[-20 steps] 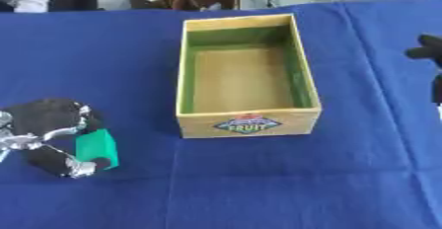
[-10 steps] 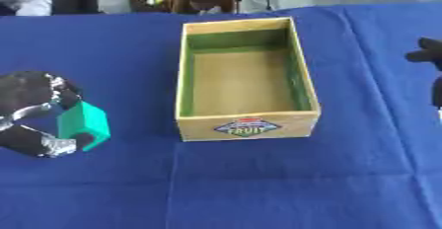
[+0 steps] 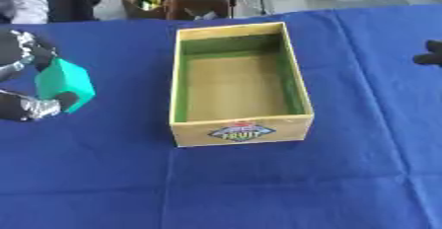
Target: Pick up objects on the table and place them in the box.
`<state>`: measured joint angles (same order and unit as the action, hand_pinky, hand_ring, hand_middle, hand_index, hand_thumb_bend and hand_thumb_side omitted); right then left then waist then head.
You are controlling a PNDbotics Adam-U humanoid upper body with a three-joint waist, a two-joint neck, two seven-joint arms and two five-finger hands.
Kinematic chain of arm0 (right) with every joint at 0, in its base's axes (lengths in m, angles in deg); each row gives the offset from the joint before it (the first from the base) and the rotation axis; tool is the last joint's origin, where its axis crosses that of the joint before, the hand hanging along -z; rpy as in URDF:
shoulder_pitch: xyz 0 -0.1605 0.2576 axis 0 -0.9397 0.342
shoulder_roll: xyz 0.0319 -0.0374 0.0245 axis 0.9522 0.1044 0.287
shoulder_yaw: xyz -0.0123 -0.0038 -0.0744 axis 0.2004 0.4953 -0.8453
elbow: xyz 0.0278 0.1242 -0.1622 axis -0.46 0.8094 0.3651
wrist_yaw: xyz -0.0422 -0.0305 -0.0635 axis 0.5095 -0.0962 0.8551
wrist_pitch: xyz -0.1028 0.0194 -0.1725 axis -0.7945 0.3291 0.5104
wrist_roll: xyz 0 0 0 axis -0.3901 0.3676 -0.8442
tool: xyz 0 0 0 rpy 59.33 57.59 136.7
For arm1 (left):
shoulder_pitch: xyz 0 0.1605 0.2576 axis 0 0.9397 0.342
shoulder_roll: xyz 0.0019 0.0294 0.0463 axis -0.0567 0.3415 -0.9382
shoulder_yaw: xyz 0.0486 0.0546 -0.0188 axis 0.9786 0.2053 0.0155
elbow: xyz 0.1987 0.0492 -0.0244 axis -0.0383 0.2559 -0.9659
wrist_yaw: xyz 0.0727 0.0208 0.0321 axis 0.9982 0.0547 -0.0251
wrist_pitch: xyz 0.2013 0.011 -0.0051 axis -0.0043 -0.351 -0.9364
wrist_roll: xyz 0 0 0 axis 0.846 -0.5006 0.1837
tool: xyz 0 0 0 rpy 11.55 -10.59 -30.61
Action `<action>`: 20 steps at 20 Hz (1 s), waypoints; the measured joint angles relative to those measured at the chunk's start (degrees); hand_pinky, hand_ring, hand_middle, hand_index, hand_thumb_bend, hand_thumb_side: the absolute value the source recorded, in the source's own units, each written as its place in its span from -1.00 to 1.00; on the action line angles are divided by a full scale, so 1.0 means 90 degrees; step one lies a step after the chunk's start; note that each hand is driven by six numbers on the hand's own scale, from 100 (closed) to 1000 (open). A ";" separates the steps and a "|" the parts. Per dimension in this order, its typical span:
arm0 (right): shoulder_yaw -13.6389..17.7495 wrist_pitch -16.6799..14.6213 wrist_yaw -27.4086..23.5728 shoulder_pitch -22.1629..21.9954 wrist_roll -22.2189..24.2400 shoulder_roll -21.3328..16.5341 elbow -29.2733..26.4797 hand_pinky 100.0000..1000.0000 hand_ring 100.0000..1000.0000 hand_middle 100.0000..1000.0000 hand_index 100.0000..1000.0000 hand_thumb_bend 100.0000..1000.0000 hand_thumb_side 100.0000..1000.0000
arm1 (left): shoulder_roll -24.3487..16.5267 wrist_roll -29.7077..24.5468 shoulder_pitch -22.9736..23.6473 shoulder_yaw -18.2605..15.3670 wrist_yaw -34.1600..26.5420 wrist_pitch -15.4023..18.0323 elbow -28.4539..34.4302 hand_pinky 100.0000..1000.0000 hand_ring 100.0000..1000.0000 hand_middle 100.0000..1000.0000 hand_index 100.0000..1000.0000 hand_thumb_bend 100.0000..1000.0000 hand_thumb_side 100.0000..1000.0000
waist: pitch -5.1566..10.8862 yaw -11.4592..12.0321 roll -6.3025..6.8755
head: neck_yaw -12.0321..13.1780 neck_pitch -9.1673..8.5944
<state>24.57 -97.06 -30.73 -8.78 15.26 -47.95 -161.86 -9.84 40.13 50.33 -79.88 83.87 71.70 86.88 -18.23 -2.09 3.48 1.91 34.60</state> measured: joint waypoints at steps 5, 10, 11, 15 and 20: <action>-0.0074 -0.0038 -0.0159 0.0127 0.0040 -0.0055 0.0000 0.92 0.82 0.33 0.72 -1.00 0.59 | 0.0023 0.0421 -0.0411 -0.0010 0.0018 0.0046 -0.0600 -0.28 -0.28 -0.38 0.08 -1.00 0.78 | 0.0000 -0.0196 0.0057 | 0.0122 -0.0046; -0.0120 -0.0055 -0.0361 0.0258 0.0053 -0.0110 0.0000 0.91 0.82 0.33 0.72 -1.00 0.59 | 0.0225 0.0798 -0.0726 -0.0021 0.0052 0.0107 -0.1092 -0.35 -0.35 -0.43 0.01 -1.00 0.75 | -0.0013 -0.0389 0.0128 | 0.0249 -0.0068; -0.0131 -0.0064 -0.0393 0.0284 0.0058 -0.0112 0.0000 0.91 0.82 0.33 0.72 -1.00 0.59 | 0.0260 0.0865 -0.0769 -0.0022 0.0052 0.0124 -0.1175 -0.35 -0.35 -0.44 0.01 -1.00 0.75 | -0.0025 -0.0423 0.0140 | 0.0270 -0.0077; -0.0178 -0.0130 -0.0523 0.0412 0.0069 -0.0127 0.0000 0.90 0.81 0.33 0.72 -1.00 0.58 | 0.0414 0.1070 -0.0897 -0.0024 0.0013 0.0263 -0.1511 -0.38 -0.38 -0.46 -0.02 -1.00 0.74 | -0.0081 -0.0553 0.0180 | 0.0359 -0.0112; -0.0236 -0.0270 -0.0698 0.0548 0.0083 -0.0171 0.0000 0.89 0.81 0.34 0.71 -1.00 0.57 | 0.0596 0.1157 -0.1131 -0.0024 -0.0245 0.0604 -0.1898 -0.42 -0.40 -0.48 -0.04 -1.00 0.75 | -0.0155 -0.0642 0.0215 | 0.0472 -0.0169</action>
<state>22.44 -99.49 -37.01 -3.85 16.01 -49.49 -161.86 -4.48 50.54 40.15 -80.09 81.66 77.13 69.80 -19.62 -7.86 5.41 6.15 33.08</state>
